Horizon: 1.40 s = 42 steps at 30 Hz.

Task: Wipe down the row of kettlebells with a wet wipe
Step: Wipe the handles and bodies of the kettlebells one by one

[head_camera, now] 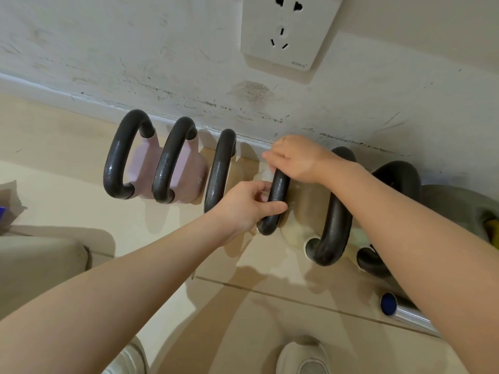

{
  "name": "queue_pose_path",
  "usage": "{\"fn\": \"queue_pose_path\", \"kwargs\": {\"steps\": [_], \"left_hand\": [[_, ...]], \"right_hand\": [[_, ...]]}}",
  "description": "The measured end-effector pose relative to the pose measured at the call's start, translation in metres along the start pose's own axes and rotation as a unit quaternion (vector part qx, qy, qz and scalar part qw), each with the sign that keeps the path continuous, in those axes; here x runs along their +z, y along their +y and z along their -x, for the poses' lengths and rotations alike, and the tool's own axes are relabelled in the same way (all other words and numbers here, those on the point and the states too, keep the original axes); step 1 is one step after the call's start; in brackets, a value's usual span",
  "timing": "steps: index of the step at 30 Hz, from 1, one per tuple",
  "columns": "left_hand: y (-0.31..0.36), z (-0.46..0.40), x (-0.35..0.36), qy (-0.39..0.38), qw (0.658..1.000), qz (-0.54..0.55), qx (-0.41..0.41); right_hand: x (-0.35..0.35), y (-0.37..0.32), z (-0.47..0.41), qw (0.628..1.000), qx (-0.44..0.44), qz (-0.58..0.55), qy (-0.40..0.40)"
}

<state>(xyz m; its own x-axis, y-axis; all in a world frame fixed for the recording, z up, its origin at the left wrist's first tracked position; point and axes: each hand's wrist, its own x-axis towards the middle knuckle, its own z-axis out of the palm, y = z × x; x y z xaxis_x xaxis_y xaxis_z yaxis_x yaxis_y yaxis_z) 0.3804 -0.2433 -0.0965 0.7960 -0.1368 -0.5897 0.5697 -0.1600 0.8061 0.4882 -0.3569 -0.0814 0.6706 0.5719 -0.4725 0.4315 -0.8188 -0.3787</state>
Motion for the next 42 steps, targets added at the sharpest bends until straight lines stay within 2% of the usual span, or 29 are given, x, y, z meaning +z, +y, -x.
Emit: {"fn": "queue_pose_path", "kwargs": {"steps": [3,5,6,7,9,10,11,12,14,18,20,21,24,26,28,32,37,40,42], "left_hand": [[0.001,0.0,0.001,0.0,1.0,0.005,0.005],[0.001,0.0,0.0,-0.003,1.0,0.005,0.007],[0.002,0.001,0.0,-0.006,1.0,0.007,0.008],[0.002,0.001,0.0,-0.009,1.0,0.01,0.01],[0.001,0.001,-0.001,-0.012,1.0,0.02,0.017],[0.0,0.002,-0.001,-0.013,0.999,0.026,0.019],[0.001,0.002,-0.001,-0.013,0.999,0.029,0.021],[0.001,0.002,-0.001,-0.015,0.999,0.03,0.022],[0.001,0.002,-0.001,-0.017,0.999,0.026,0.021],[0.002,0.003,-0.001,-0.014,1.0,0.022,0.017],[0.003,0.004,-0.001,-0.017,0.999,0.02,0.018],[0.004,0.004,-0.001,-0.019,0.999,0.02,0.018],[0.003,0.004,-0.001,-0.017,0.999,0.02,0.02],[0.004,0.005,-0.001,-0.017,0.999,0.023,0.02],[0.005,0.005,-0.001,-0.019,0.999,0.022,0.019],[0.003,0.005,0.002,0.004,1.0,0.018,0.015],[0.002,0.003,0.004,0.021,1.0,-0.011,0.016],[0.004,0.006,0.006,0.04,0.999,0.001,-0.011],[0.004,0.01,0.008,0.071,0.996,0.04,-0.042]], "right_hand": [[0.008,0.001,-0.004,0.971,0.109,-0.2,0.069],[0.019,-0.004,-0.003,0.913,0.202,-0.342,0.093],[0.023,-0.007,-0.002,0.864,0.247,-0.427,0.104],[0.025,-0.008,0.001,0.79,0.28,-0.534,0.113],[0.025,-0.009,0.011,0.601,0.276,-0.739,0.133],[0.023,-0.01,0.018,0.529,0.254,-0.797,0.141],[0.021,-0.01,0.022,0.49,0.24,-0.825,0.146],[0.02,-0.009,0.025,0.478,0.237,-0.833,0.148],[0.015,-0.01,0.026,0.475,0.247,-0.831,0.149],[0.013,-0.021,0.032,0.54,0.279,-0.778,0.161],[0.021,-0.025,0.038,0.547,0.29,-0.77,0.153],[0.024,-0.026,0.04,0.536,0.294,-0.781,0.133],[0.029,-0.02,0.033,0.443,0.288,-0.846,0.072],[0.028,-0.016,0.025,0.425,0.3,-0.852,0.066],[0.028,-0.018,0.021,0.439,0.316,-0.838,0.066],[0.031,-0.025,0.03,0.49,0.311,-0.809,0.097],[0.033,-0.032,0.028,0.466,0.342,-0.807,0.12],[0.042,-0.043,0.04,0.473,0.342,-0.797,0.156],[0.055,-0.048,0.053,0.505,0.323,-0.78,0.18]]}}
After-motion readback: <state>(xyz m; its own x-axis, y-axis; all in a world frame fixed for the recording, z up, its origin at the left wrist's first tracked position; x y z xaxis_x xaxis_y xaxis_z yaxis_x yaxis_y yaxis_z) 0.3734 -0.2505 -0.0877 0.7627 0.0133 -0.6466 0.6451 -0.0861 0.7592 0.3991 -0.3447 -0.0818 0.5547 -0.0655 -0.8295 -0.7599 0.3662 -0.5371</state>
